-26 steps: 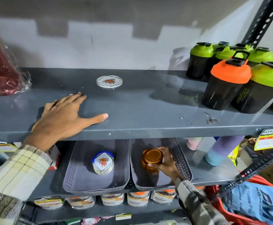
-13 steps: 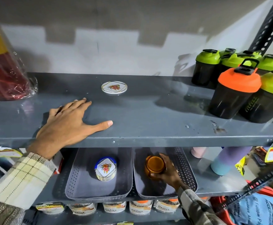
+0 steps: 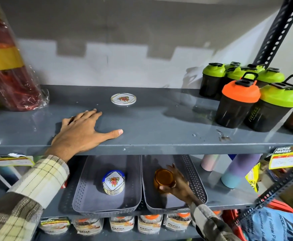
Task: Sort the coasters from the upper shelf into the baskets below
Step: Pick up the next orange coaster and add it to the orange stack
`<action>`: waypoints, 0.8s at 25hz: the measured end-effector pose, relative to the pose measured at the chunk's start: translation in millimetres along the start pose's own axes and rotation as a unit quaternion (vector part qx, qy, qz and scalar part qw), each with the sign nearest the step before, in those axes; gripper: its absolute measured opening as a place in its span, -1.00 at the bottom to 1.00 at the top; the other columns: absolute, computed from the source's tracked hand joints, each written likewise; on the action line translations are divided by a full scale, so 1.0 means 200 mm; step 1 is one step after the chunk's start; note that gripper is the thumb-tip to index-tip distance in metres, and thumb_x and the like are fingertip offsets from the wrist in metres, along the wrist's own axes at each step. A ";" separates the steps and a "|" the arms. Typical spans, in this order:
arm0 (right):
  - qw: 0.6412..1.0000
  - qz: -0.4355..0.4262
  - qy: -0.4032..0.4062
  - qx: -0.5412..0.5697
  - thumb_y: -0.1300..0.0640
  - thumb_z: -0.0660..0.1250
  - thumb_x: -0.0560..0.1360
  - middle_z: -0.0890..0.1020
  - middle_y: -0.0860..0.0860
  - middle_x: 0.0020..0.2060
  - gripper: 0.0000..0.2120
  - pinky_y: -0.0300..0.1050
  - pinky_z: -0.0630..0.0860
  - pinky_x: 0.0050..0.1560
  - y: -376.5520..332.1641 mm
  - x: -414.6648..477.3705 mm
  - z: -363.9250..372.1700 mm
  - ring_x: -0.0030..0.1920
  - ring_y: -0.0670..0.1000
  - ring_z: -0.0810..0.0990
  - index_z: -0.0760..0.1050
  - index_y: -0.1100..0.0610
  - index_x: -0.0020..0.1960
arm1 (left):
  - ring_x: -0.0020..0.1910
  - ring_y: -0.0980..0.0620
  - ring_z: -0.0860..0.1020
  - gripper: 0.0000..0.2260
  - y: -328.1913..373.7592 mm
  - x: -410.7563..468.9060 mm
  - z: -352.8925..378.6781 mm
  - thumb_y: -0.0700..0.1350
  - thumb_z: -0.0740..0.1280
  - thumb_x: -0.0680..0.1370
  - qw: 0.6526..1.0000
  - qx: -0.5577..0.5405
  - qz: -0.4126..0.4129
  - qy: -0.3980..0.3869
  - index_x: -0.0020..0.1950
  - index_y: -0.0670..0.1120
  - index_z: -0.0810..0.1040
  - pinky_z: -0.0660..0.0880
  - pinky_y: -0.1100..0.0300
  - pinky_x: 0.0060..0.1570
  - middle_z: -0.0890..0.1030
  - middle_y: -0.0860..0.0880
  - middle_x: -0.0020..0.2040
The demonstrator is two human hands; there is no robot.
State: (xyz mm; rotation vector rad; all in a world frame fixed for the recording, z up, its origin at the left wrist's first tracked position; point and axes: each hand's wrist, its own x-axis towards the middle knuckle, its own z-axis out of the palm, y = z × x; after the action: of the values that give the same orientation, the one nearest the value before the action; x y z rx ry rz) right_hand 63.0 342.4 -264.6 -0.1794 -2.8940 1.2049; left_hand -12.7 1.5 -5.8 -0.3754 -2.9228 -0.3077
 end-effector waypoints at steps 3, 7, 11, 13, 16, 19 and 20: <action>0.998 -0.052 0.021 -0.031 -0.23 0.55 0.39 0.14 -0.06 0.65 -0.17 0.30 0.17 0.55 -0.16 -0.12 -0.07 0.63 0.07 0.15 0.19 -0.23 0.53 | 0.59 0.07 0.10 0.20 0.00 0.00 0.00 0.76 -0.11 0.13 1.000 0.001 0.001 -0.011 0.60 0.07 0.19 0.07 -0.12 0.48 0.14 0.10 0.63; 0.978 -0.180 0.099 -0.020 -0.26 0.46 0.48 0.34 -0.18 0.51 -0.34 -0.01 0.25 0.52 -0.37 -0.38 -0.17 0.54 -0.12 0.27 0.32 -0.15 0.49 | 0.61 0.10 -0.03 0.23 0.01 -0.02 0.00 0.75 -0.15 0.12 0.999 0.002 -0.002 -0.051 0.64 0.06 0.07 -0.06 -0.08 0.56 0.01 0.10 0.65; 0.948 -0.280 0.154 0.012 -0.19 0.45 0.54 0.39 -0.23 0.46 -0.42 -0.30 0.33 0.43 -0.60 -0.60 -0.27 0.49 -0.09 0.40 0.32 -0.18 0.49 | 0.61 0.11 -0.09 0.23 0.02 -0.03 -0.01 0.74 -0.17 0.13 0.997 0.005 -0.006 -0.073 0.65 0.05 0.01 -0.12 -0.05 0.57 -0.06 0.11 0.65; 0.930 -0.316 0.185 0.032 -0.19 0.45 0.54 0.44 -0.20 0.44 -0.44 -0.34 0.40 0.33 -0.74 -0.64 -0.33 0.44 -0.04 0.47 0.35 -0.17 0.47 | 0.61 0.12 -0.09 0.22 0.02 -0.03 -0.01 0.73 -0.18 0.13 0.997 0.008 -0.004 -0.074 0.65 0.05 0.00 -0.13 -0.04 0.57 -0.07 0.11 0.65; 0.903 -0.364 0.220 0.062 -0.16 0.45 0.55 0.49 -0.15 0.41 -0.47 -0.35 0.46 0.17 -0.94 -0.62 -0.41 0.37 -0.01 0.53 0.35 -0.19 0.45 | 0.61 0.11 -0.10 0.22 0.02 -0.04 -0.01 0.73 -0.19 0.14 0.998 0.009 -0.002 -0.070 0.65 0.05 -0.01 -0.15 -0.04 0.57 -0.07 0.10 0.66; 0.888 -0.389 0.237 0.061 -0.12 0.45 0.54 0.51 -0.17 0.38 -0.46 -0.33 0.46 0.13 -1.11 -0.50 -0.47 0.33 -0.01 0.54 0.31 -0.26 0.44 | 0.61 0.10 -0.11 0.23 0.02 -0.04 -0.01 0.74 -0.20 0.14 0.998 0.003 0.004 -0.067 0.65 0.04 -0.03 -0.16 -0.05 0.57 -0.09 0.09 0.66; 0.887 -0.391 0.240 0.056 -0.11 0.45 0.54 0.50 -0.18 0.36 -0.45 -0.35 0.44 0.13 -1.16 -0.45 -0.49 0.31 -0.03 0.54 0.29 -0.28 0.43 | 0.61 0.10 -0.11 0.24 0.02 -0.04 -0.01 0.74 -0.20 0.13 0.998 0.001 0.006 -0.065 0.65 0.04 -0.03 -0.16 -0.05 0.57 -0.09 0.08 0.66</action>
State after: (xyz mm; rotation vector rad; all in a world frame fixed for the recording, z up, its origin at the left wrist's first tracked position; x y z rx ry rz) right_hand 131.7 240.2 -27.6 0.5561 -2.0935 0.9665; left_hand -4.1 2.3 -5.9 -0.4272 -3.0462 -0.2889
